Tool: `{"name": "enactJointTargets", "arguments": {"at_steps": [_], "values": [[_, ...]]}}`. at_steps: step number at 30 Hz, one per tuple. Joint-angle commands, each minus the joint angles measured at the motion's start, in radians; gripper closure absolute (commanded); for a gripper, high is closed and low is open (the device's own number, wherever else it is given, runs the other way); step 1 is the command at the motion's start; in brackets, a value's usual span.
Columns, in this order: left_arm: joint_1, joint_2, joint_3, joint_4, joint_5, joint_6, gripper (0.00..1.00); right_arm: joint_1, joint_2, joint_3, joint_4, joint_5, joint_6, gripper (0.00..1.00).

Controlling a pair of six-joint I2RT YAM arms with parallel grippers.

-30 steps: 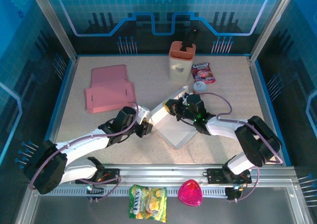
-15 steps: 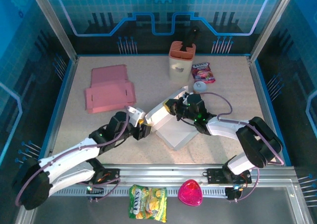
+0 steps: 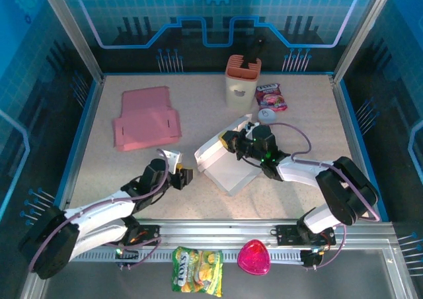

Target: Fold the paper box

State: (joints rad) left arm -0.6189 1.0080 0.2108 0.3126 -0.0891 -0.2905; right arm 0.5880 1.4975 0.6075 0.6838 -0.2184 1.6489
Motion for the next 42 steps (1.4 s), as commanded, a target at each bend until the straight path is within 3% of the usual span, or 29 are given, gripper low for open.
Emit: {"name": "enactJointTargets", "arguments": {"at_steps": [1, 5, 12, 19, 42], "values": [[0.003, 0.071, -0.021, 0.218, 0.027, -0.015, 0.49, -0.011, 0.018, -0.011, 0.054, -0.019, 0.004, 1.00], [0.000, 0.159, -0.043, 0.367, 0.009, -0.001, 0.48, -0.011, 0.018, -0.015, 0.045, -0.022, 0.005, 1.00], [-0.004, 0.287, 0.005, 0.445, 0.067, 0.064, 0.46, -0.012, 0.026, -0.017, 0.043, -0.028, 0.008, 1.00], [-0.023, 0.311, 0.038, 0.418, 0.107, 0.110, 0.48, -0.012, 0.026, -0.011, 0.029, -0.029, 0.006, 1.00], [-0.075, 0.300, 0.090, 0.382, 0.010, 0.123, 0.45, -0.008, 0.024, -0.005, 0.027, -0.012, 0.007, 1.00]]}}
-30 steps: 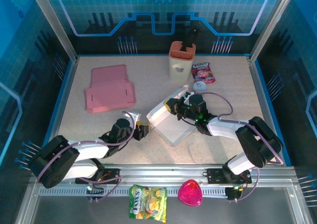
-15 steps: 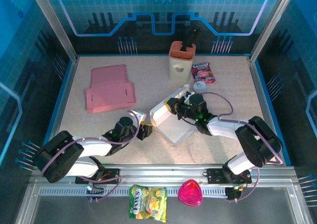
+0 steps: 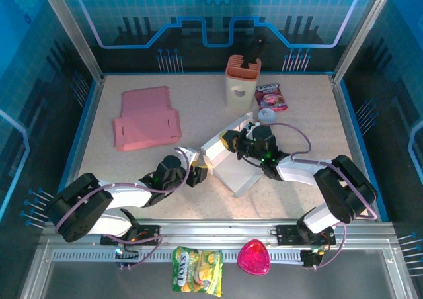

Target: Fold the paper box

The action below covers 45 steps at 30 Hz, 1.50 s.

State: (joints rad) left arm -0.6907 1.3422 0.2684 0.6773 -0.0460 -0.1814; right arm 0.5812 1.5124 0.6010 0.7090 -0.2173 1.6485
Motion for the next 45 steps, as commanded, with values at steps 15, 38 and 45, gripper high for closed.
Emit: {"name": "enactJointTargets", "arguments": {"at_steps": [15, 38, 45], "values": [[-0.002, -0.074, 0.018, -0.041, 0.046, 0.080, 0.39, 0.004, 0.005, -0.001, -0.009, -0.017, 0.007, 1.00], [-0.003, -0.004, 0.065, 0.019, 0.056, 0.065, 0.38, 0.022, -0.003, -0.004, -0.029, -0.014, 0.004, 1.00], [-0.002, -0.045, 0.029, 0.005, 0.083, 0.053, 0.36, 0.020, -0.008, 0.001, -0.031, -0.012, 0.002, 1.00]]}}
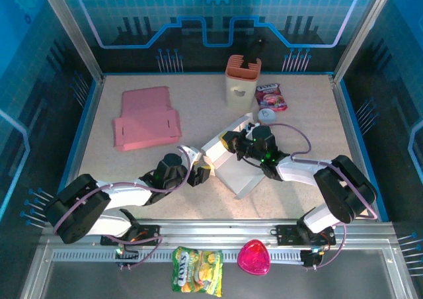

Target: Fold the paper box

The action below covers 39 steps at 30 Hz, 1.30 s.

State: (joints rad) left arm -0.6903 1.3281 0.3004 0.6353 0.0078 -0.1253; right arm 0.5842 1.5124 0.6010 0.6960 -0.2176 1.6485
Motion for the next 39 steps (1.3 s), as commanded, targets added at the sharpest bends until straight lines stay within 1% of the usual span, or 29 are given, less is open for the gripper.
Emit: {"name": "enactJointTargets", "arguments": {"at_steps": [1, 10, 16, 20, 24, 27, 30, 36, 39], "values": [[-0.002, -0.040, -0.013, 0.041, 0.027, -0.002, 0.36, 0.016, -0.007, 0.002, -0.018, -0.011, 0.003, 1.00], [0.001, -0.067, -0.024, 0.021, -0.002, -0.001, 0.36, 0.020, -0.010, -0.002, -0.018, -0.013, 0.005, 1.00], [0.001, -0.014, 0.010, 0.038, 0.003, 0.000, 0.39, 0.025, -0.014, -0.008, -0.018, -0.012, 0.006, 1.00], [0.001, 0.015, 0.030, 0.052, -0.046, -0.009, 0.42, 0.029, -0.014, -0.007, -0.018, -0.011, 0.006, 1.00], [0.000, 0.025, 0.050, 0.045, -0.081, -0.013, 0.47, 0.034, -0.012, -0.009, -0.018, -0.011, 0.008, 1.00], [0.001, 0.028, 0.055, 0.046, -0.085, -0.013, 0.54, 0.036, -0.012, -0.011, -0.024, -0.011, 0.007, 1.00], [0.001, 0.022, 0.055, 0.037, -0.097, -0.005, 0.56, 0.035, -0.012, -0.017, -0.023, -0.009, 0.008, 1.00], [0.002, -0.023, 0.040, -0.002, -0.119, 0.017, 0.61, 0.035, -0.012, -0.010, -0.029, -0.009, 0.005, 1.00], [0.002, -0.042, 0.037, -0.017, -0.142, 0.034, 0.67, 0.035, -0.009, -0.009, -0.029, -0.011, 0.006, 1.00]]}}
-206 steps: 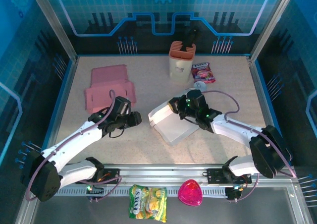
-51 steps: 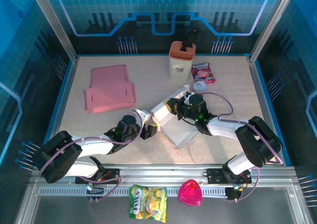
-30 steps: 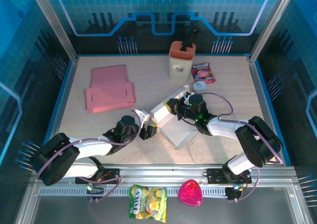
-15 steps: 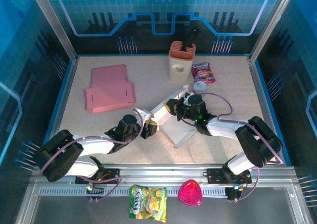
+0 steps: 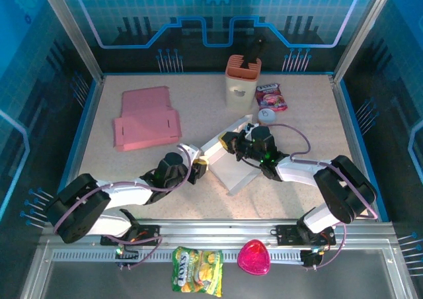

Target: Fold the paper box

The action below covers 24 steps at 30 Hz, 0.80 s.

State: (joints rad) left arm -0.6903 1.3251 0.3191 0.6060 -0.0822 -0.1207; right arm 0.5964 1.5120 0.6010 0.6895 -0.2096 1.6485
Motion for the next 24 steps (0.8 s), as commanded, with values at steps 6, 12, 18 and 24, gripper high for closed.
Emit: {"name": "enactJointTargets", "arguments": {"at_steps": [6, 12, 18, 24], "values": [[0.004, -0.042, 0.024, 0.008, -0.056, 0.047, 0.73, 0.025, -0.009, -0.009, -0.025, -0.020, 0.007, 1.00], [0.005, -0.029, 0.025, 0.017, -0.059, 0.056, 0.75, 0.025, -0.013, -0.004, -0.044, -0.021, 0.002, 1.00], [0.006, -0.011, 0.040, 0.031, -0.060, 0.060, 0.78, 0.029, -0.003, 0.009, -0.050, -0.019, 0.003, 1.00], [0.005, 0.011, 0.051, 0.041, -0.020, 0.031, 0.72, 0.039, 0.015, 0.030, -0.042, 0.009, 0.015, 1.00]]}}
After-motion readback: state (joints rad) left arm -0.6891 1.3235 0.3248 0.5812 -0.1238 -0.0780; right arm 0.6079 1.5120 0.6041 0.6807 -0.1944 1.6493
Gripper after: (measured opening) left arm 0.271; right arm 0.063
